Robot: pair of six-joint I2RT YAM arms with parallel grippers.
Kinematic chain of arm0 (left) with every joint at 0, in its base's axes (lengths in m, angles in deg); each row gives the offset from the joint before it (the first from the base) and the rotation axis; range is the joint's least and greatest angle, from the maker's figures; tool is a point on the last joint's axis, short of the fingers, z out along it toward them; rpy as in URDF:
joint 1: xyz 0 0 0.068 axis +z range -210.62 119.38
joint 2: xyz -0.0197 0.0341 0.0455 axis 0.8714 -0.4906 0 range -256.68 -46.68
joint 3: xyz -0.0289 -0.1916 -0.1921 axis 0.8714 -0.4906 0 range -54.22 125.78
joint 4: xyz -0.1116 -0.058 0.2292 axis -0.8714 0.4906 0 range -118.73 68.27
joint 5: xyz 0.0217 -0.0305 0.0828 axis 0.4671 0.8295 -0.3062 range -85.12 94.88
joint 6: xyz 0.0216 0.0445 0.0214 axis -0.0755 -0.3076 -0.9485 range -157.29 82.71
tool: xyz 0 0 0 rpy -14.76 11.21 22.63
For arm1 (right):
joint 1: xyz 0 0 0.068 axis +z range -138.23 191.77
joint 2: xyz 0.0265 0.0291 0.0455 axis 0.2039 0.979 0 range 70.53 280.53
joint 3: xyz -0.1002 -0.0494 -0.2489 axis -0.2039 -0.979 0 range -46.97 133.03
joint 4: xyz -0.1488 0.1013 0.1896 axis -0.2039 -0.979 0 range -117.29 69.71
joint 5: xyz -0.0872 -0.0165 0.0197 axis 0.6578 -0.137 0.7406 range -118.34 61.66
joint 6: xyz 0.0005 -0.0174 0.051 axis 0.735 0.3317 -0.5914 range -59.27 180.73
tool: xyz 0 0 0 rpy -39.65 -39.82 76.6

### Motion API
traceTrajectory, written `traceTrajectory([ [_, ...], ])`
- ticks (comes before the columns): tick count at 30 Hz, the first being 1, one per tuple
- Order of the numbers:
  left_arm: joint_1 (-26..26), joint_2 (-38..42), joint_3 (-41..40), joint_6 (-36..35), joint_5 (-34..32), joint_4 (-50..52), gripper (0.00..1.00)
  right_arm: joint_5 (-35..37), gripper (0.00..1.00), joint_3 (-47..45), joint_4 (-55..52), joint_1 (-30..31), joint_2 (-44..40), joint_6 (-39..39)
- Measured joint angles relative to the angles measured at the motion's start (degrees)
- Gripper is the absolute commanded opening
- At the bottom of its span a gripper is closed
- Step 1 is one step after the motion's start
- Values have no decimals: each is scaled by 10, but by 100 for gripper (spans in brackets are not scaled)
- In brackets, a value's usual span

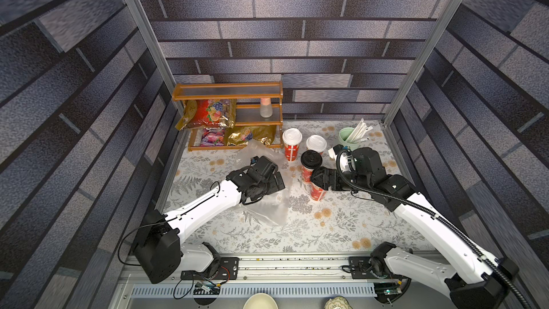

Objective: Pack milk tea into plastic carrier bags
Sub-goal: Pick up the plastic carrier bag.

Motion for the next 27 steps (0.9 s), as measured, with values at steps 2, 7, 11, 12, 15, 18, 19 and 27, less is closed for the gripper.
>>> traceTrajectory([
  [2,19,0,-14,8,1,-16,86,5,79,-11,0,20,1,-11],
  [7,58,0,-14,9,16,-45,63,30,74,-14,9,66,20,-39],
  [11,74,0,-13,5,28,-59,40,55,72,-14,30,88,52,-72],
  [12,80,0,-13,3,31,-63,34,61,72,-14,37,92,60,-83],
  [15,96,7,-15,2,48,-78,18,78,70,-14,61,102,78,-118],
  [18,119,26,-26,4,65,-91,8,100,68,-12,83,112,94,-159],
  [19,128,37,-33,6,73,-96,5,107,68,-9,88,116,100,-173],
  [27,218,138,-92,21,141,-139,0,152,72,45,132,139,169,-313],
])
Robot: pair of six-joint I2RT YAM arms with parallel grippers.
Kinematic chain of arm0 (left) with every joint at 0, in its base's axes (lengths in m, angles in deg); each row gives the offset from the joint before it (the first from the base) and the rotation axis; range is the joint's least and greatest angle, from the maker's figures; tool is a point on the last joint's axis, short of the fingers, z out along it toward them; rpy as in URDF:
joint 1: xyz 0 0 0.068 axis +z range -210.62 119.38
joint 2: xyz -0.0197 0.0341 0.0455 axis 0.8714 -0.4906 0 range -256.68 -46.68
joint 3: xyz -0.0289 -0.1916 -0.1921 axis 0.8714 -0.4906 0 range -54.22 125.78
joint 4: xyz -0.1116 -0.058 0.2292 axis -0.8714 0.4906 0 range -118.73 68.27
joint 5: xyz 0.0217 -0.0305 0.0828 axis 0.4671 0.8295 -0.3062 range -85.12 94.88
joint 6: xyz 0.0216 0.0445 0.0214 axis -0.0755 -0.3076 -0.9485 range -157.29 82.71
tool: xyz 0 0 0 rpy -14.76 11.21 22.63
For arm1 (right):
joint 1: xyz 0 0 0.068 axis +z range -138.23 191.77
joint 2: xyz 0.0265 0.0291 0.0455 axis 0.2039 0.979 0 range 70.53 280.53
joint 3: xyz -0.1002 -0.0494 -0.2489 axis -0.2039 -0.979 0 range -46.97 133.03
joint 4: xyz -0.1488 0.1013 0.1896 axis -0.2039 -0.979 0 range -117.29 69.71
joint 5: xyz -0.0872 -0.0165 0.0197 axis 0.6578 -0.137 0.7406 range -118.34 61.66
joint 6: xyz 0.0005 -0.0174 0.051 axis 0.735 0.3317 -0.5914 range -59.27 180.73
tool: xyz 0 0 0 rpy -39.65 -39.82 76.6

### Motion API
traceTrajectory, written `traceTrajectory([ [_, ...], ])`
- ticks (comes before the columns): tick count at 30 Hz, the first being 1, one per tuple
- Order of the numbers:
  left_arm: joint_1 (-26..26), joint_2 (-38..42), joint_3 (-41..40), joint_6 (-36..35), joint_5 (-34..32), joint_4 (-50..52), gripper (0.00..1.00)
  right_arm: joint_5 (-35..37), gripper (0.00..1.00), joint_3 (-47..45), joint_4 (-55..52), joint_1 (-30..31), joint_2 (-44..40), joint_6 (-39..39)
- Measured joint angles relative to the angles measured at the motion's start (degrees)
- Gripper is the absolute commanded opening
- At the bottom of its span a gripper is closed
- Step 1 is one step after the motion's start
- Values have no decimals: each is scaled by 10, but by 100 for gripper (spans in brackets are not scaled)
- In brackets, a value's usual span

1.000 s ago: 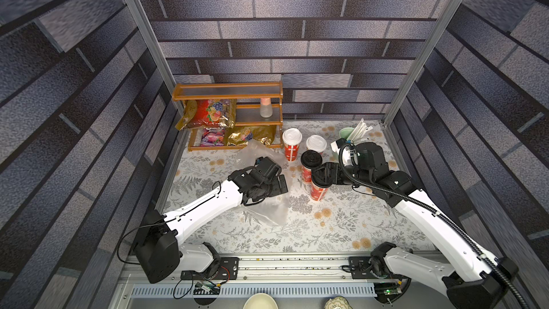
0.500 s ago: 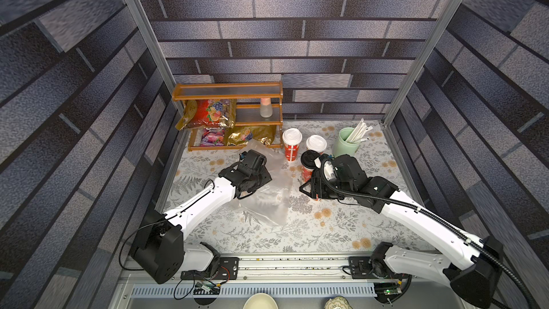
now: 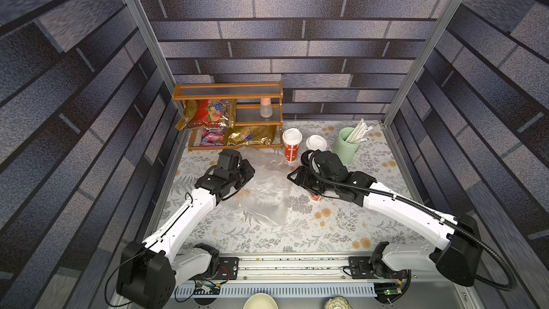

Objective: Pack milk tea into plastic carrier bags
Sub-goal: Pick up the plastic carrier bag.

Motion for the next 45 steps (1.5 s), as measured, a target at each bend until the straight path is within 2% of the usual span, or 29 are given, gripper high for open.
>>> traceTrajectory([
  [6,73,60,-36,9,52,-15,0,11,81,62,25,5,70,-118],
  [11,92,68,-60,14,84,-33,0,5,81,137,36,10,158,-195],
  [17,103,69,-81,23,107,-45,0,-12,76,221,48,16,254,-255],
  [25,137,95,-89,28,119,-46,0,8,75,228,35,17,288,-289],
  [30,150,107,-97,34,128,-46,0,12,65,223,38,17,295,-298],
  [37,155,107,-98,37,139,-46,0,6,50,250,44,17,352,-299],
  [45,162,113,-99,38,144,-46,0,3,27,280,49,17,381,-297],
])
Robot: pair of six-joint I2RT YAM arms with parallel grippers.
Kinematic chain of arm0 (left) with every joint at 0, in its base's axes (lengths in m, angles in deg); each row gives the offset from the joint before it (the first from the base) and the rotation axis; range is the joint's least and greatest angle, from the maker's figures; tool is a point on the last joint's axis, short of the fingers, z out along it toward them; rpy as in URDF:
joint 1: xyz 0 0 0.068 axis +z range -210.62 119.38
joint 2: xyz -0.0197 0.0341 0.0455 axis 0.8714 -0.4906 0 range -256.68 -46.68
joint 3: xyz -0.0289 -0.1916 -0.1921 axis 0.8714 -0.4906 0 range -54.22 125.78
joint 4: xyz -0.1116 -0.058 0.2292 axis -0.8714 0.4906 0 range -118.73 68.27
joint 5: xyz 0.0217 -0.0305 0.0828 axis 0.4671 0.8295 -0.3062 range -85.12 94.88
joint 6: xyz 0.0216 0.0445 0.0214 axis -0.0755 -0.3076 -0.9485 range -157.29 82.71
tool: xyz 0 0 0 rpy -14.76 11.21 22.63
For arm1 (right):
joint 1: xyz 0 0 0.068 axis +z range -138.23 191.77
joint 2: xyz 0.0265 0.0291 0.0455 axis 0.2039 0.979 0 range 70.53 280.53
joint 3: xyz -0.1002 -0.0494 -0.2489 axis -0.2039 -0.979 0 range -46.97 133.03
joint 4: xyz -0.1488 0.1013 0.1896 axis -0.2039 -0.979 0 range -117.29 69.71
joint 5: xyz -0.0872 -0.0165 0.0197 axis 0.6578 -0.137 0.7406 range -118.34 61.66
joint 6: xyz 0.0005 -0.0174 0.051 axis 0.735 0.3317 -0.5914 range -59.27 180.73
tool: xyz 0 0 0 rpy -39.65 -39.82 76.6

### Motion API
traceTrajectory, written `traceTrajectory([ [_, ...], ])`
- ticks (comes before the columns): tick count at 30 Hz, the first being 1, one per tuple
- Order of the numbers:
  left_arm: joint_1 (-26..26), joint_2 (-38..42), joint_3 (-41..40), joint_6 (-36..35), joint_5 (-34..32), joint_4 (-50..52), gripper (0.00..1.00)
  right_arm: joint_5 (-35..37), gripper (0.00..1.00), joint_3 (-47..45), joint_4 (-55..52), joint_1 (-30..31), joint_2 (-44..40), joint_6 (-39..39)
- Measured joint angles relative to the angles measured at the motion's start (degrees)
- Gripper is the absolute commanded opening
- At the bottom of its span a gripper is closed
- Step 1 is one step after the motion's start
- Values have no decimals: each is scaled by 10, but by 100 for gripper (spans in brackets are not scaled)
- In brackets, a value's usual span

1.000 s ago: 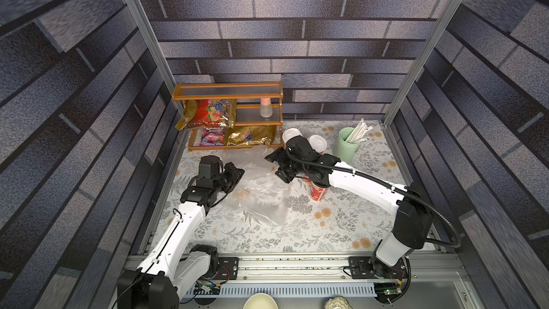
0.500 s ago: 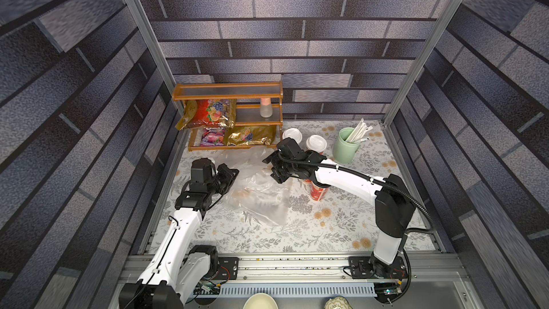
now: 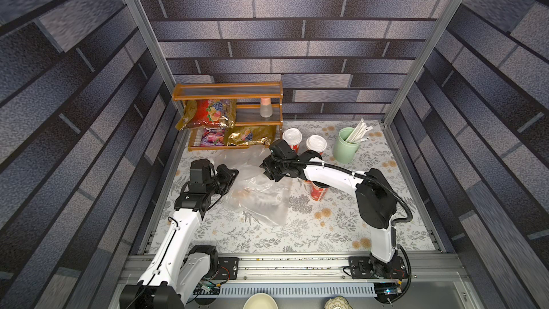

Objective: Pack milk tea into plastic carrier bags
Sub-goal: Pick up the plastic carrier bag.

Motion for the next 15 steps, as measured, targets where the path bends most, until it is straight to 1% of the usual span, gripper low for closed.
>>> traceTrajectory([
  [1,2,1,0,0,0,0,0,0,23,3,0,0,1,1],
  [5,9,5,0,1,10,0,6,0,1,17,0,-2,3,14],
  [7,9,9,0,2,13,0,12,1,0,23,0,-2,3,19],
  [8,9,11,0,3,14,0,19,1,0,25,0,-3,3,22],
  [10,10,17,0,3,17,2,46,2,0,26,-1,-3,3,31],
  [11,12,19,0,2,18,4,54,3,0,27,-2,-5,3,37],
  [13,12,24,1,-3,21,17,66,7,0,33,-15,-7,3,57],
  [15,12,25,8,-16,24,40,71,16,0,51,-37,-8,2,89],
])
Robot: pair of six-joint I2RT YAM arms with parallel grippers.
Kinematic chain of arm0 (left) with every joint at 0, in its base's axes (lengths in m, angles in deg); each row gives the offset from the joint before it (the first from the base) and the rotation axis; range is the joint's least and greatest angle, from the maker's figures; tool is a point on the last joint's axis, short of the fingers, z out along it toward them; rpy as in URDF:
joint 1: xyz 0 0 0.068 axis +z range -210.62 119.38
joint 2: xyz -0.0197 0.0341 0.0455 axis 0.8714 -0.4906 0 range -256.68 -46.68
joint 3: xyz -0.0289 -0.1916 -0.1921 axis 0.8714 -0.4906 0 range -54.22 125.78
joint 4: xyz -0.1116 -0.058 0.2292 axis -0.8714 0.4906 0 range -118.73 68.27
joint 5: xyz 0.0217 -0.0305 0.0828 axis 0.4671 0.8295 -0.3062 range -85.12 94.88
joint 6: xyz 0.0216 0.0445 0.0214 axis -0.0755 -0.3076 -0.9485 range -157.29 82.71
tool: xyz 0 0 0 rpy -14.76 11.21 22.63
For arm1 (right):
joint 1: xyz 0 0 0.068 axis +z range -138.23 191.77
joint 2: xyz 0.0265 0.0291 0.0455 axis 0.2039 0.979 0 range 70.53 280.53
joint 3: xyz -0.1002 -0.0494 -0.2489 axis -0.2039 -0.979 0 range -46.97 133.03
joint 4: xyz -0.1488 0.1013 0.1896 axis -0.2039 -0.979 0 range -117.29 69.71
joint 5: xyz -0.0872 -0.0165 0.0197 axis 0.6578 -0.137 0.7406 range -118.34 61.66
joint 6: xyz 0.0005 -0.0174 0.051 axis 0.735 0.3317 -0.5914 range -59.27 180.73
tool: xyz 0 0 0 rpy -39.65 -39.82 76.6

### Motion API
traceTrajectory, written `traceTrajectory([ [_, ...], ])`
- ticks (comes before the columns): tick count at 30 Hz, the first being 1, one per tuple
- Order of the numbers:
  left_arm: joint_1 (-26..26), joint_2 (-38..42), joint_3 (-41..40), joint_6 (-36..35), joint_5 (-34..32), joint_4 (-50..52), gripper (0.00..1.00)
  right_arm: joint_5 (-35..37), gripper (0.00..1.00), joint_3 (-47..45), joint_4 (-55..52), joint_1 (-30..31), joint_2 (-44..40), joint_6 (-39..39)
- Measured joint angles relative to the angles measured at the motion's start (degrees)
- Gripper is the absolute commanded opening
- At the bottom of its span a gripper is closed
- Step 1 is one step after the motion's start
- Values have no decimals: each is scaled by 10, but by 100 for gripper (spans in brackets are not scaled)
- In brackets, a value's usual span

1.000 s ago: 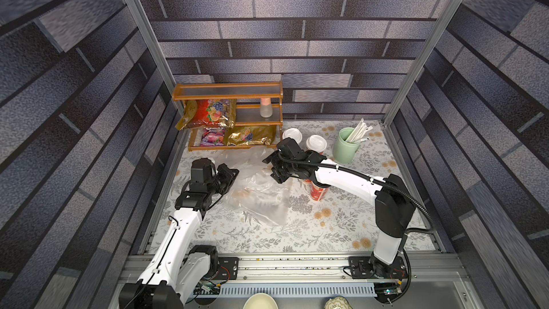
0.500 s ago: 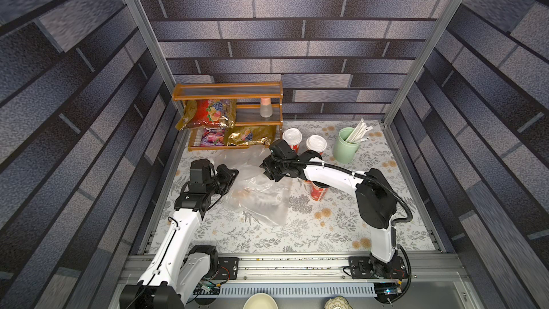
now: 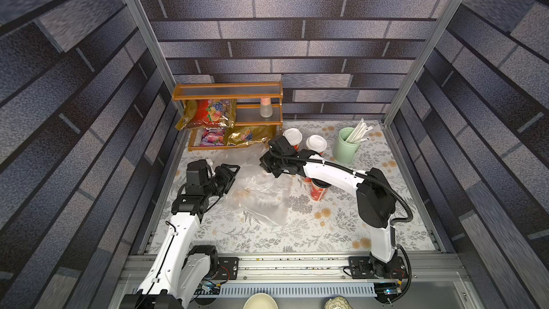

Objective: Pack milk tea into plastic carrier bags
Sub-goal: Pick up the plastic carrier bag, then move the plastic carrier bag to the center of the board.

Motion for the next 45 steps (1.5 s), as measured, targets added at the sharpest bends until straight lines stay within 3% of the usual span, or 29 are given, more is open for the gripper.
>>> traceTrajectory([
  [9,-10,6,85,-80,17,86,78,49,0,124,-114,-17,-65,191],
  [12,-44,-1,117,-107,18,102,78,73,0,176,-155,-23,-99,259],
  [16,-127,-39,159,-139,8,116,78,127,0,204,-201,-27,-166,337],
  [25,-290,-162,192,-164,-17,119,75,293,0,165,-267,-45,-333,450],
  [29,-349,-217,199,-170,-14,119,81,379,0,133,-287,-54,-395,493],
  [34,-407,-245,204,-170,4,108,79,460,0,85,-309,-57,-449,529],
  [39,-465,-330,228,-171,5,105,78,510,0,54,-321,-57,-497,547],
  [45,-481,-426,232,-186,-2,120,78,529,0,53,-322,-57,-525,555],
])
